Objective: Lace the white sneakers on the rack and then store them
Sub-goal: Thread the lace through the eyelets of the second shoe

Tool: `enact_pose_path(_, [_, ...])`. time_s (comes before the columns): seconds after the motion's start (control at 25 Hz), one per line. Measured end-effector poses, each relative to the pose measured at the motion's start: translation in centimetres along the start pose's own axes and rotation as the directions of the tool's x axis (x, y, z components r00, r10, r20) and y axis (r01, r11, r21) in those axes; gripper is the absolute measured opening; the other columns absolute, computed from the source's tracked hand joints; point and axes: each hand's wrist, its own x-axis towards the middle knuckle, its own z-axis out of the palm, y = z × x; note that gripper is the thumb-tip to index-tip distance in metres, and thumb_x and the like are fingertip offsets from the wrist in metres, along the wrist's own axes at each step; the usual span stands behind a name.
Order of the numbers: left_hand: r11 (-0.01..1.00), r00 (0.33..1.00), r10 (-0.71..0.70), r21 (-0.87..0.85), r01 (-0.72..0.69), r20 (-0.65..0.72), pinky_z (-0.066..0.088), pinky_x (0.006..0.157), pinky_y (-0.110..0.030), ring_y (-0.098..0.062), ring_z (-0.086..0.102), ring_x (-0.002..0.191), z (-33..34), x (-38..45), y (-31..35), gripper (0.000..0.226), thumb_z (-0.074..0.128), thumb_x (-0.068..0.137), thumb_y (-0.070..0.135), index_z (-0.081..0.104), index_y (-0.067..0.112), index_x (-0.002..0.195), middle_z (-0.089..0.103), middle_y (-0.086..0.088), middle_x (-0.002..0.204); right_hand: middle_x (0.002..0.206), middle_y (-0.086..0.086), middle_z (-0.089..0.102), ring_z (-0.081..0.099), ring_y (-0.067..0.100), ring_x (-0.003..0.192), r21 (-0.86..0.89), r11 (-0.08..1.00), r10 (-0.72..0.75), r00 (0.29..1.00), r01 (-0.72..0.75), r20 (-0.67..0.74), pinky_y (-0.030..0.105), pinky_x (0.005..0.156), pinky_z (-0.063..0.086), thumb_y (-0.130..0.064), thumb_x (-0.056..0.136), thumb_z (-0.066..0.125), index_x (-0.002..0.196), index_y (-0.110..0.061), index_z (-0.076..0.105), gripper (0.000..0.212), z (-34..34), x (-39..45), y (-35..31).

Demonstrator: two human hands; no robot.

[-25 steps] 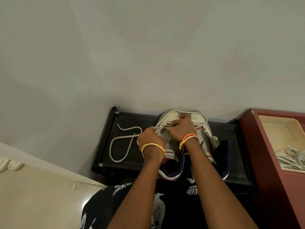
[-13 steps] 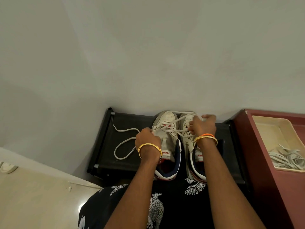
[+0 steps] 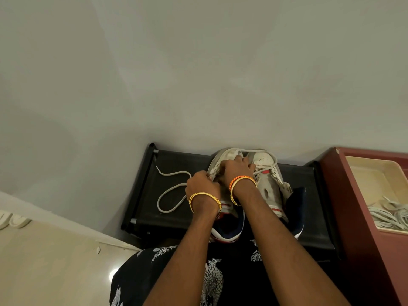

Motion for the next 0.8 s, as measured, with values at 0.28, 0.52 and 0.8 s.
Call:
enact_pose_path(0.28, [0.998, 0.998, -0.043, -0.053, 0.042, -0.034, 0.041, 0.067, -0.024, -0.022, 0.063, 0.091, 0.1, 0.0, 0.1, 0.021, 0.055, 0.092, 0.015, 0.068, 0.008, 0.107, 0.069, -0.010, 0.100, 0.117, 0.013, 0.058, 0.042, 0.031, 0.121, 0.043, 0.997, -0.061, 0.997, 0.059, 0.045, 0.047, 0.107, 0.026, -0.036, 0.090, 0.053, 0.108, -0.010, 0.065, 0.033, -0.4, -0.4, -0.4])
enact_pose_path(0.52, [0.990, 0.991, -0.103, -0.106, 0.094, -0.085, 0.040, 0.068, -0.024, -0.026, 0.064, 0.096, 0.1, 0.3, -0.1, 0.024, 0.056, 0.092, 0.011, 0.066, 0.005, 0.112, 0.068, -0.013, 0.106, 0.063, 0.012, 0.049, 0.043, 0.020, 0.059, 0.636, 0.766, -0.007, 0.988, -0.095, 0.155, 0.028, 0.059, 0.037, -0.017, 0.083, 0.058, 0.069, 0.005, 0.065, 0.026, -4.9, -2.7, 5.0])
enact_pose_path(0.8, [0.989, 0.991, -0.103, -0.114, 0.093, -0.089, 0.041, 0.068, -0.025, -0.026, 0.064, 0.094, 0.1, 0.0, 0.1, 0.021, 0.055, 0.092, 0.012, 0.068, 0.005, 0.107, 0.067, -0.012, 0.104, 0.099, 0.026, 0.057, 0.055, 0.040, 0.093, 0.591, 0.716, 0.623, 0.723, -0.373, -0.299, 0.039, 0.078, 0.044, -0.023, 0.081, 0.059, 0.091, 0.005, 0.063, 0.030, -5.3, -4.0, 10.3])
